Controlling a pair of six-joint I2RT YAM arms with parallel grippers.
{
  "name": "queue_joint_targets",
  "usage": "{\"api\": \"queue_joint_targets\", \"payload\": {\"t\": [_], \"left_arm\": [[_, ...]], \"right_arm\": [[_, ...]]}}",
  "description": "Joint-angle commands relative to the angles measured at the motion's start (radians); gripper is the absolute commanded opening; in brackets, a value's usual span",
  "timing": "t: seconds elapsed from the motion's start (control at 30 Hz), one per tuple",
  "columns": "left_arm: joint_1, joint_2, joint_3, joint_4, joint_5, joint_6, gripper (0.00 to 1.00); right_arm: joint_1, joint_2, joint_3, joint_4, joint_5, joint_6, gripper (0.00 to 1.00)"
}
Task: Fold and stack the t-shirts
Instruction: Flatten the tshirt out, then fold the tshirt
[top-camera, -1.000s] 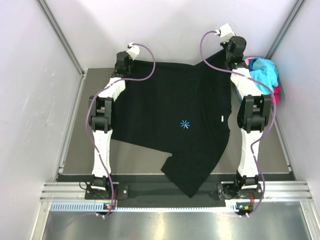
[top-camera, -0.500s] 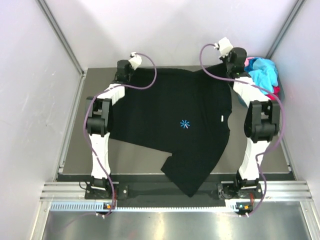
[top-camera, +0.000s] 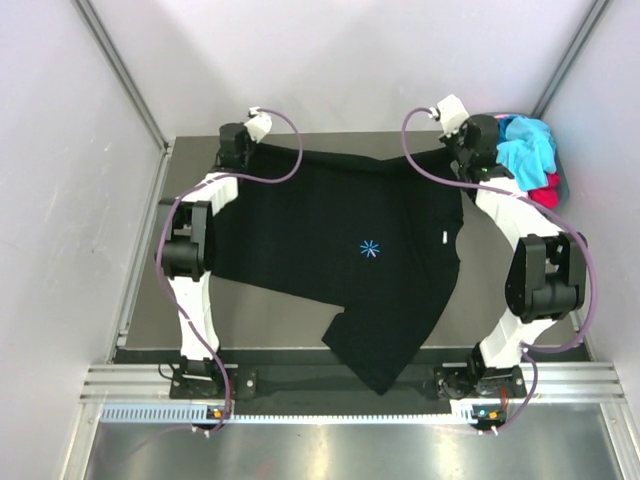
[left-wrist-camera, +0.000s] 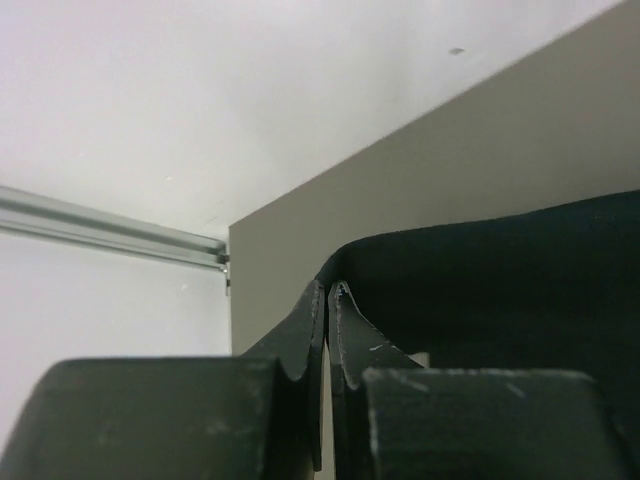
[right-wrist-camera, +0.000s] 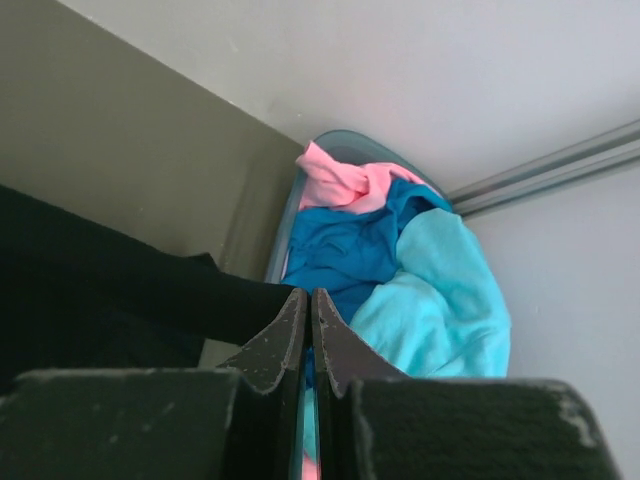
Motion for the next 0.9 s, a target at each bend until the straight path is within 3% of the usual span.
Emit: {"api": "queue_joint_targets", "payload": {"t": [0.0,0.17,0.5,0.87], "left_arm": [[0.045,-0.037,0.101,0.050,0.027,-0.030,0.00],[0.069,-0.011,0.149,0.025,0.048,-0.034,0.00],[0.066,-0.040,0.067,-0.012,0.131,-0.059,0.00],[0.057,-0.030,0.066,0.010,0.159,-0.048,0.00]], "right_arm": [[0.003,-0.070,-0.022,-0.007,0.002,0.014,0.00],[0.003,-0.110,-0.051,-0.027,-0.001,0.022,0.00],[-0.006,-0.223,-0.148,-0.026,0.019,0.020,0.00],[-0.048,-0.194,-0.013,-0.038,0.041,-0.001,0.00]]}}
